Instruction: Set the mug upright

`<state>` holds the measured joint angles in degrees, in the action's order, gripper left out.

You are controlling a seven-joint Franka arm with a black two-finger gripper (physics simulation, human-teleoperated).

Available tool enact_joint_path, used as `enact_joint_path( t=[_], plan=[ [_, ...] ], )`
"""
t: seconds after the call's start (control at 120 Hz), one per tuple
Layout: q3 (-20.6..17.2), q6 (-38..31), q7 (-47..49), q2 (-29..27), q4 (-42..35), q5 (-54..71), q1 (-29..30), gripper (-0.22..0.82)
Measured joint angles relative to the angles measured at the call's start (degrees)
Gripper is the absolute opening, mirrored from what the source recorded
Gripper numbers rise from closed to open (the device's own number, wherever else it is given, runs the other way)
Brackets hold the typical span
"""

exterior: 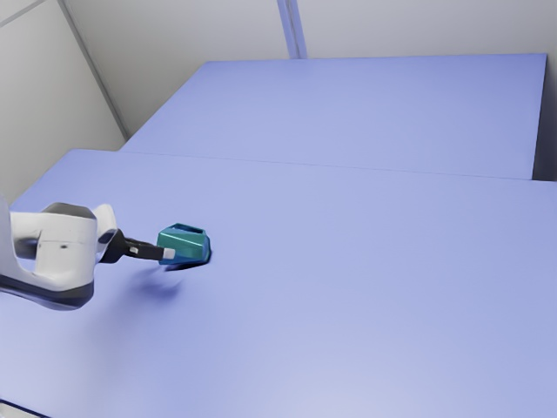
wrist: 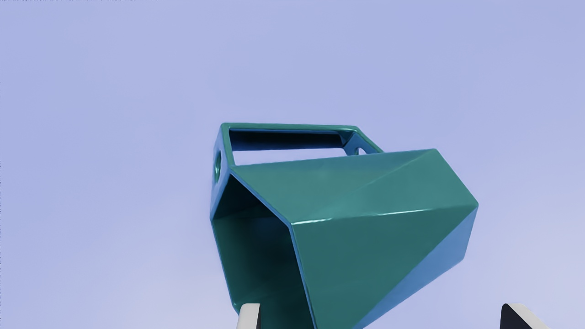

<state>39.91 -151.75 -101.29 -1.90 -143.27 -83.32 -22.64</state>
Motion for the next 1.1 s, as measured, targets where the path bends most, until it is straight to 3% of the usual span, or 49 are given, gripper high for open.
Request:
enact_joint_path(
  t=[0.308, 0.683, 1.1],
  plan=[
    [-1.4, 0.6, -2.2, 1.9, 1.5, -2.1, 1.6, 0.54],
    [-3.2, 1.0, -3.8, 2.0, 1.7, -4.6, 3.0, 0.37],
    [-4.8, 2.0, -4.7, 3.2, 2.1, -7.0, 1.2, 0.33]
  ],
)
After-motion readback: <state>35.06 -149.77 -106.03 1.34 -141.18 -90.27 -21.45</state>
